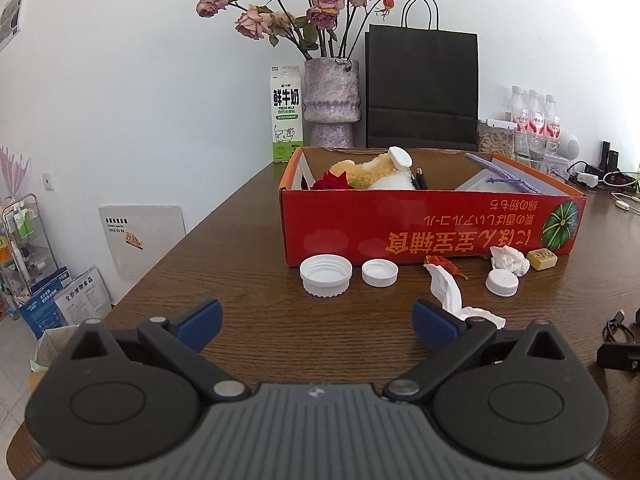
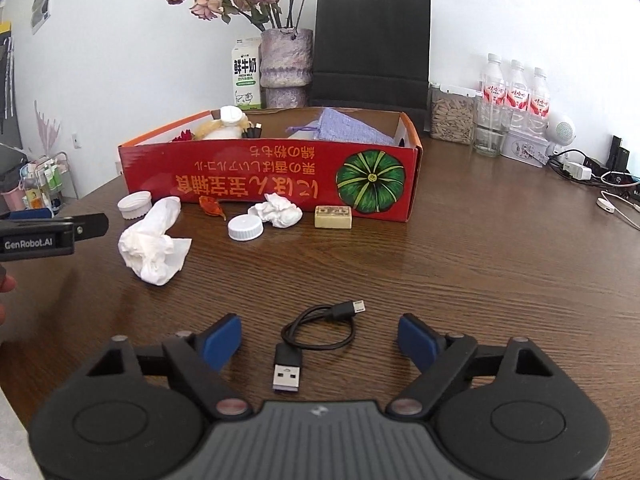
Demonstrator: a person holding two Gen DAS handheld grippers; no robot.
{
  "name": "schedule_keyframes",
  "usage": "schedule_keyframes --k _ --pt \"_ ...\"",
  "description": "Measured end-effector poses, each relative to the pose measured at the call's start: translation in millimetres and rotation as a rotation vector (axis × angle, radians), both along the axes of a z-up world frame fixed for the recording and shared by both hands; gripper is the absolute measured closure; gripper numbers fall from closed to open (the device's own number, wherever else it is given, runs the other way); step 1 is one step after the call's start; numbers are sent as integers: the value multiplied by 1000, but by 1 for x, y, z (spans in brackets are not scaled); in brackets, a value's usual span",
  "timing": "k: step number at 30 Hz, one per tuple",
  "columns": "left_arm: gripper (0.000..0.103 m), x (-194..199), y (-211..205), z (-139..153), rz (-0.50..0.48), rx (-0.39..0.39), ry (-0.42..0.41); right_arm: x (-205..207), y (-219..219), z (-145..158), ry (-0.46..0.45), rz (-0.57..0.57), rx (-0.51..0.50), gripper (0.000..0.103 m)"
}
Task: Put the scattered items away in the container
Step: 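Grasp the black USB cable with the right tool, then grasp the white tissue with the left tool while the right tool holds the cable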
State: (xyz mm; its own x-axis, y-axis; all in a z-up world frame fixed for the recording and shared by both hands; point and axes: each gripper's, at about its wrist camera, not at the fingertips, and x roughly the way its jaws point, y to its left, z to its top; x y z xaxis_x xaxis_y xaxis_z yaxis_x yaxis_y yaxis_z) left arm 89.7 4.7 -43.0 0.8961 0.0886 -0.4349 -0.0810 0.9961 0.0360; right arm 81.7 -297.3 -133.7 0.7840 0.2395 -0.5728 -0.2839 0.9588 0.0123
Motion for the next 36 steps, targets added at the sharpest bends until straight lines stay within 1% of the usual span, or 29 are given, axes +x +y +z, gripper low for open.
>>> schedule_keyframes --k 1,2,3,4,5,6,18,24,26,31,36 --pt "0 1 0 0 -1 2 5 0 0 1 -6 -2 2 50" --pt "0 1 -1 0 -1 4 10 0 -1 2 -11 -4 5 59" --pt "0 2 -1 -1 -1 7 12 0 -2 2 -10 -5 9 63" --pt "0 2 -2 -1 -2 9 13 0 -1 2 -12 -3 10 64" --pt "0 2 -2 -1 -2 10 14 1 -1 2 -17 2 11 70" --pt "0 2 -2 -1 -2 11 15 1 0 2 -18 1 9 73" --pt "0 5 -2 -1 -5 10 32 9 -1 3 -15 1 37 76" --pt "0 3 -4 -1 -8 22 20 9 -2 2 -19 -6 49 77" --pt "0 3 -6 0 -23 15 20 8 -3 2 -22 -9 54 77" --pt "0 11 -22 2 -81 -18 58 9 -4 3 -22 -12 57 77" --pt "0 15 -43 10 -139 -16 48 9 -7 5 -24 -16 74 77"
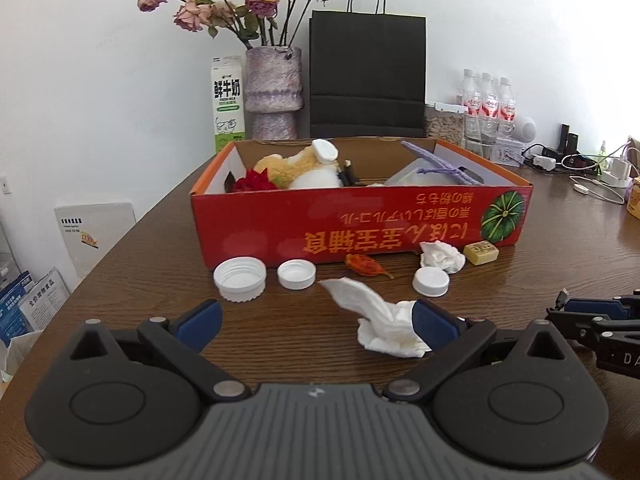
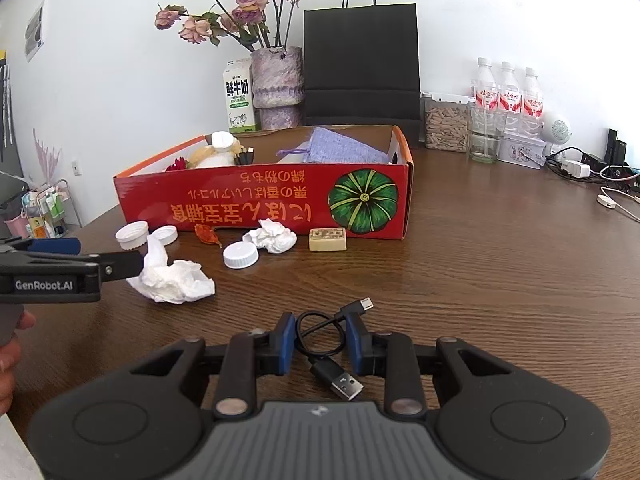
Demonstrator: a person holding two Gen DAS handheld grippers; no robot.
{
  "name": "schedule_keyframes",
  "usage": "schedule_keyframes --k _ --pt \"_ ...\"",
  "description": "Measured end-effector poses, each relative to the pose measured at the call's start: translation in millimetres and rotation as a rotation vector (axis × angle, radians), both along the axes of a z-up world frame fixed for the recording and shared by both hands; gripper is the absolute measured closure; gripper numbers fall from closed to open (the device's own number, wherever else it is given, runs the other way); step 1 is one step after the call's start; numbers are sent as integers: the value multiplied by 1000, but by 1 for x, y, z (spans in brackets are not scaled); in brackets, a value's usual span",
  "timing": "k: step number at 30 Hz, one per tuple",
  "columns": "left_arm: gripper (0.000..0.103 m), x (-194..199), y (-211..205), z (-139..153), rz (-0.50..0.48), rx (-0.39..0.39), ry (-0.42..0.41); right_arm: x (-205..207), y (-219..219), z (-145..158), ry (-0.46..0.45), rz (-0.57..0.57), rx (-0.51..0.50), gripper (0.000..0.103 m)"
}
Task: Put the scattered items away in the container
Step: 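Grasp the white tissue with the left tool while the right tool holds the cable, then carry the tissue with the left tool while the right tool carries the cable to the box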
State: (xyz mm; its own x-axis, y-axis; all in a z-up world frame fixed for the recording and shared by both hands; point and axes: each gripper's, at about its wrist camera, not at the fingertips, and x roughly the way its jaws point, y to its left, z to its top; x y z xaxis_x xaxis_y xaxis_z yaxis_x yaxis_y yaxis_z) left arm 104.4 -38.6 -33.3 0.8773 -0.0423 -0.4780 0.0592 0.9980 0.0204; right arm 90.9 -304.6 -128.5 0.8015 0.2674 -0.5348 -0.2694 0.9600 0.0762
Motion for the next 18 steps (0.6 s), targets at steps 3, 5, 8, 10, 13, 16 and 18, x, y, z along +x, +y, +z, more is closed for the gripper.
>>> schedule_keyframes --k 3,5,8,10,13,16,18 --pt "0 6 -12 3 -17 18 10 1 -1 1 -1 -1 7 77" --pt "0 12 -18 1 -19 36 37 1 -1 2 -2 2 7 77" --pt "0 22 -23 -6 -37 31 95 0 -1 3 -4 6 8 77" --pt "4 27 -24 -10 -48 9 136 0 -1 5 -7 8 7 77" --pt "46 29 -24 -12 -51 -19 156 -1 -1 8 -16 11 9 77" --pt "75 25 -25 -9 -46 -27 142 0 0 10 -20 14 11 77" --pt "82 24 -24 -7 -44 -34 135 -1 0 12 -24 17 13 77"
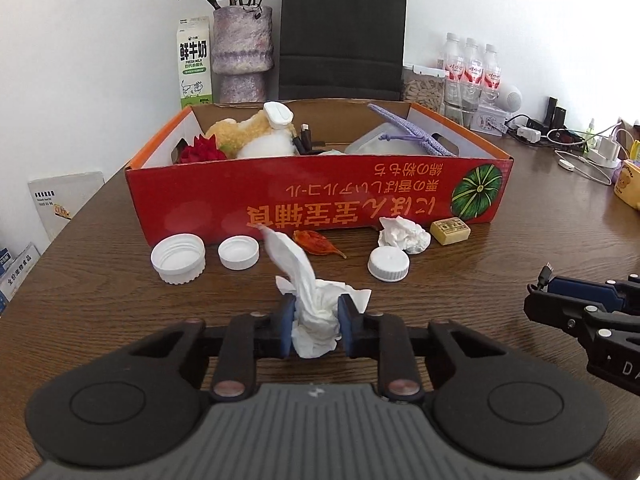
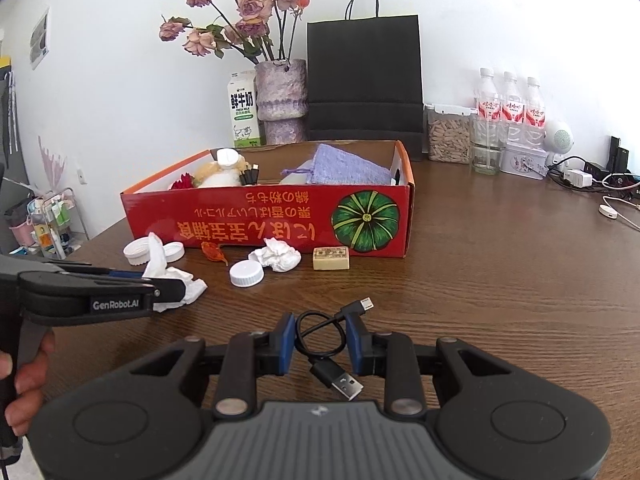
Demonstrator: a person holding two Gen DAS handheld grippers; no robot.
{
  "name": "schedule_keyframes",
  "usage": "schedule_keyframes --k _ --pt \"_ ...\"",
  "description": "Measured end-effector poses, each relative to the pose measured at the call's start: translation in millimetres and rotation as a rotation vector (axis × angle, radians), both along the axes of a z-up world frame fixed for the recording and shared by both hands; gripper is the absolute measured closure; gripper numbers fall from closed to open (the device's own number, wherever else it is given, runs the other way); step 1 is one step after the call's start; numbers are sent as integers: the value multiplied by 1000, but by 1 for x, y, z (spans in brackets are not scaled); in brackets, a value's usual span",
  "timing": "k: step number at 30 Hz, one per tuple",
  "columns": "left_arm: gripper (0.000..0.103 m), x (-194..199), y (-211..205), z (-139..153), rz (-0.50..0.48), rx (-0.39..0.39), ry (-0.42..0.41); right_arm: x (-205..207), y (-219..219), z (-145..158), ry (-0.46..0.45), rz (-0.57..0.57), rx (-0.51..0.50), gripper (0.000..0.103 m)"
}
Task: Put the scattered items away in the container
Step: 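Carry the tissue with the left tool while the right tool carries the cable to the box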
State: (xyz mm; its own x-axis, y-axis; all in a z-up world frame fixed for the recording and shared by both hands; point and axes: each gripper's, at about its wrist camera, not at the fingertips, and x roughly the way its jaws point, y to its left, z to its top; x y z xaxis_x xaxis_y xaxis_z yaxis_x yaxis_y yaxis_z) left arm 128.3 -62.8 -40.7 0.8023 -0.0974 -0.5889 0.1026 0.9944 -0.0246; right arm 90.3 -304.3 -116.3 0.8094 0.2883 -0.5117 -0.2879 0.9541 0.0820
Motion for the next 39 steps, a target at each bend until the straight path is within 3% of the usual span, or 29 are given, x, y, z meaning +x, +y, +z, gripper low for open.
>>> schedule_keyframes --k 23,39 --pt "86 -13 12 41 20 -72 -142 -5 12 31 -88 45 -5 77" --pt "86 32 15 81 72 -126 -269 61 22 75 -232 5 34 77"
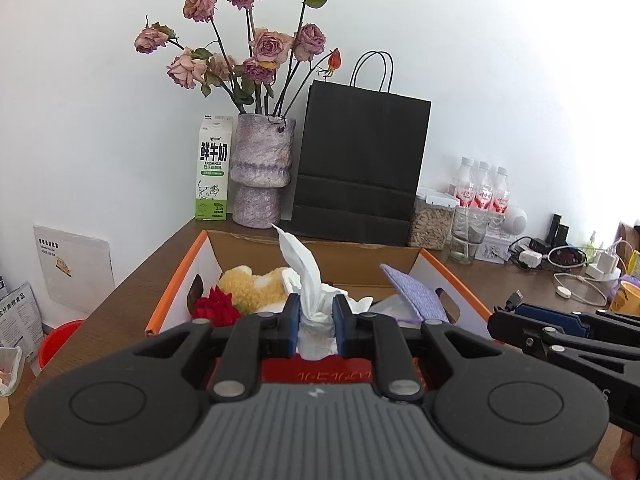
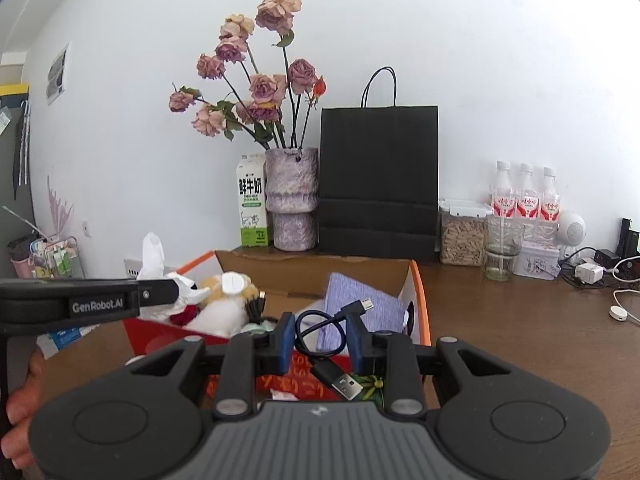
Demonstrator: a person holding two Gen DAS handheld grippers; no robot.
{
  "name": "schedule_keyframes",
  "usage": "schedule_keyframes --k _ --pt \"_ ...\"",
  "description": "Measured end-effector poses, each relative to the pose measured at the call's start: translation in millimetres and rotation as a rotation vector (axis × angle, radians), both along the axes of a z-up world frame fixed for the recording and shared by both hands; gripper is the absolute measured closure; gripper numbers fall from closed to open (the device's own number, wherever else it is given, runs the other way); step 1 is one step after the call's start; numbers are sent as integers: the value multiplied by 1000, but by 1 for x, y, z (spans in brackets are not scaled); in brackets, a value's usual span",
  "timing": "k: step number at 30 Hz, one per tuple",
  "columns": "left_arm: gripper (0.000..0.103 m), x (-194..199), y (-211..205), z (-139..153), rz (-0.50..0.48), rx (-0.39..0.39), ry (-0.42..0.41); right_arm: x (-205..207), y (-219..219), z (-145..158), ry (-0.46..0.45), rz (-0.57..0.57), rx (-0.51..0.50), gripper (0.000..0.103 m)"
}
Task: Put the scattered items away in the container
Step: 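Carry the tissue with the left tool while the right tool carries the cable to the box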
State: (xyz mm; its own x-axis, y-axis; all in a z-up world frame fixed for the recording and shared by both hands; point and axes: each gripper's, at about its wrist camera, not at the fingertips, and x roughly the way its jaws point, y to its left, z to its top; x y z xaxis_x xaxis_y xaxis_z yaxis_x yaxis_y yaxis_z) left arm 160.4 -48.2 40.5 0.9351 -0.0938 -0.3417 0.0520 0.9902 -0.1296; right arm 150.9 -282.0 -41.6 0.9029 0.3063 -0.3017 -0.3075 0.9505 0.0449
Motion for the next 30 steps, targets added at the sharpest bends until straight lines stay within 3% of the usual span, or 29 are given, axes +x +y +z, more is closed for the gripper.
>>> schedule_keyframes --k 9,13,15,20,30 --pt "86 69 3 16 85 -24 -23 75 12 20 -51 -48 55 77" --pt "86 106 1 -5 131 8 -17 109 13 -2 5 -109 66 77" --pt "86 117 -1 -18 120 41 37 119 12 -14 41 -116 50 77" --pt "85 117 4 -24 125 42 36 129 10 -31 85 -118 53 77" --pt "85 112 2 -29 130 64 19 120 14 -37 72 -114 21 77"
